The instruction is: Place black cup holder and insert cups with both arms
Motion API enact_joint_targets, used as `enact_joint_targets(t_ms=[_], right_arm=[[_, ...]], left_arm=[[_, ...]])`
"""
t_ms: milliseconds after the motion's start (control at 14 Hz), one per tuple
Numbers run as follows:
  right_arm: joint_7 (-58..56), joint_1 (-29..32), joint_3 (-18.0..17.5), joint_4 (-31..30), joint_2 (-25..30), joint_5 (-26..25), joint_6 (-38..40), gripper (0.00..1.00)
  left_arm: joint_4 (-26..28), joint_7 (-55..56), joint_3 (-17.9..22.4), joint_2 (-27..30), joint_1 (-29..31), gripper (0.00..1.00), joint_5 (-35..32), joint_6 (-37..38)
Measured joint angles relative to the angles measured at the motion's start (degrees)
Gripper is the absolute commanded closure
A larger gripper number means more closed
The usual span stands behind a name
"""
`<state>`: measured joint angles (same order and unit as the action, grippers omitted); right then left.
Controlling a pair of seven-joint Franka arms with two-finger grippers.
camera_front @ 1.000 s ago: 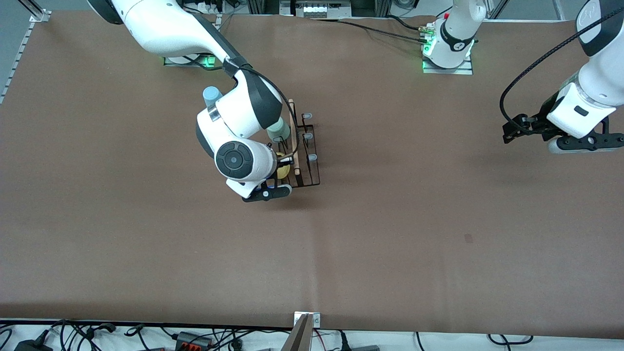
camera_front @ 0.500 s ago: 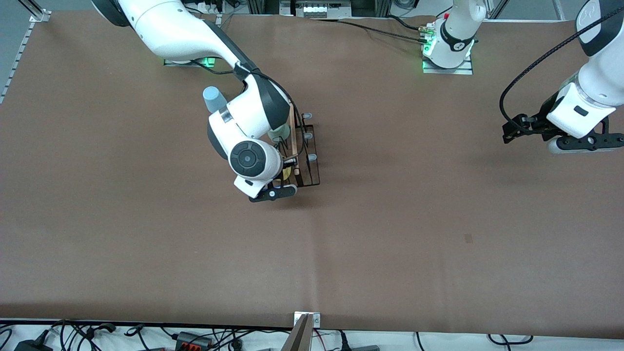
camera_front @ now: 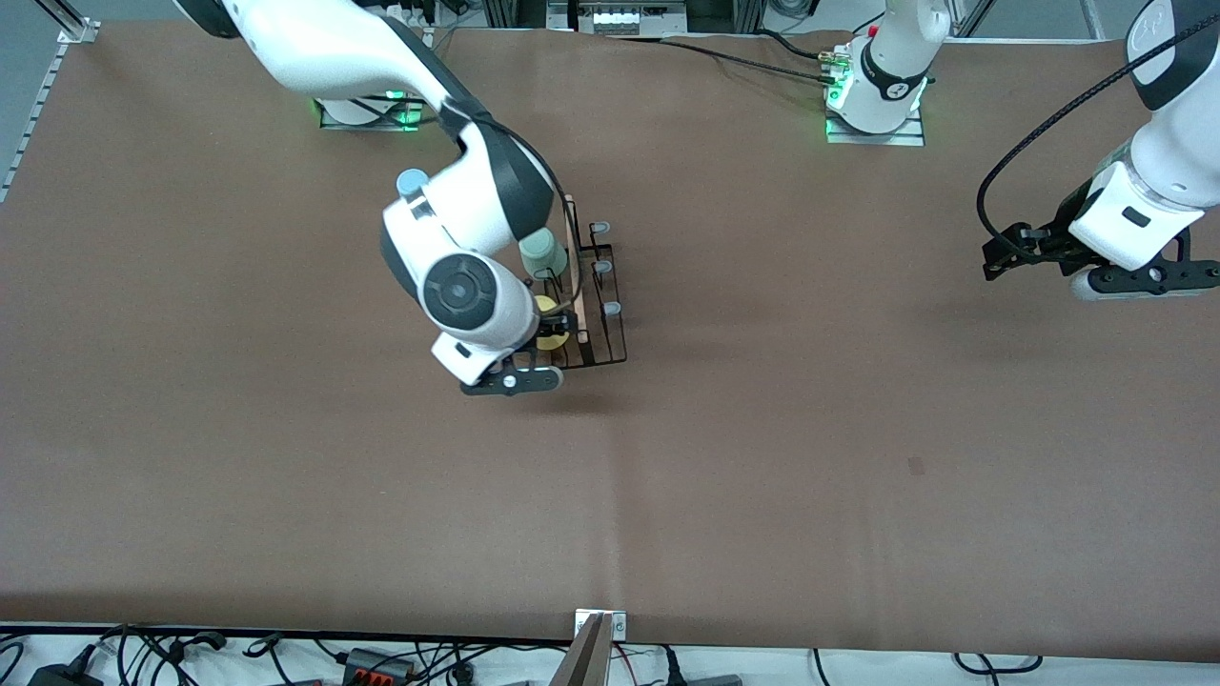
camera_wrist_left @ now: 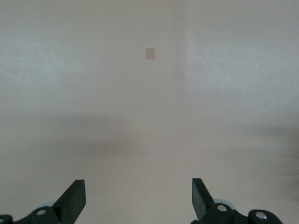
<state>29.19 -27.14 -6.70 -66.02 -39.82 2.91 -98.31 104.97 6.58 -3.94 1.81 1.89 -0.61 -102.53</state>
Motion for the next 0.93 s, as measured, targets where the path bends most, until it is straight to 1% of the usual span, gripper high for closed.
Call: enact_joint_targets(t_ms=[143,286,429,571,643,714,929], right_arm=[[-0.1,0.6,2.8,0.1,4.6,-1.9,1.4,0.00],[-1.5,1.2,6.2,0.0,7.6,-5.0,2.7,0.00],[-5.1,1.5,10.0,-0.1,8.6,-6.5,3.0,0.00],[-8.1,2.3,13.9,-0.1,9.2,-6.5,3.0,0.00],[-8.6,3.1,15.1,-0.1,9.6,-6.4,3.0,0.00],[-8.9,4.2,15.5,-0.1,10.1,-6.1,3.0,0.00],[-11.1,7.9,15.7,-0.2,11.0,-5.0,2.9,0.00]], left_arm=[[0.0,0.0,0.0,0.0,0.0,0.00,0.0,0.0],[0.0,0.0,0.0,0.0,0.0,0.00,0.0,0.0],[0.0,0.0,0.0,0.0,0.0,0.00,0.0,0.0],[0.0,0.0,0.0,0.0,0.0,0.00,0.0,0.0],[0.0,0.0,0.0,0.0,0.0,0.00,0.0,0.0],[0.0,0.0,0.0,0.0,0.0,0.00,0.0,0.0],[0.0,0.0,0.0,0.0,0.0,0.00,0.0,0.0]])
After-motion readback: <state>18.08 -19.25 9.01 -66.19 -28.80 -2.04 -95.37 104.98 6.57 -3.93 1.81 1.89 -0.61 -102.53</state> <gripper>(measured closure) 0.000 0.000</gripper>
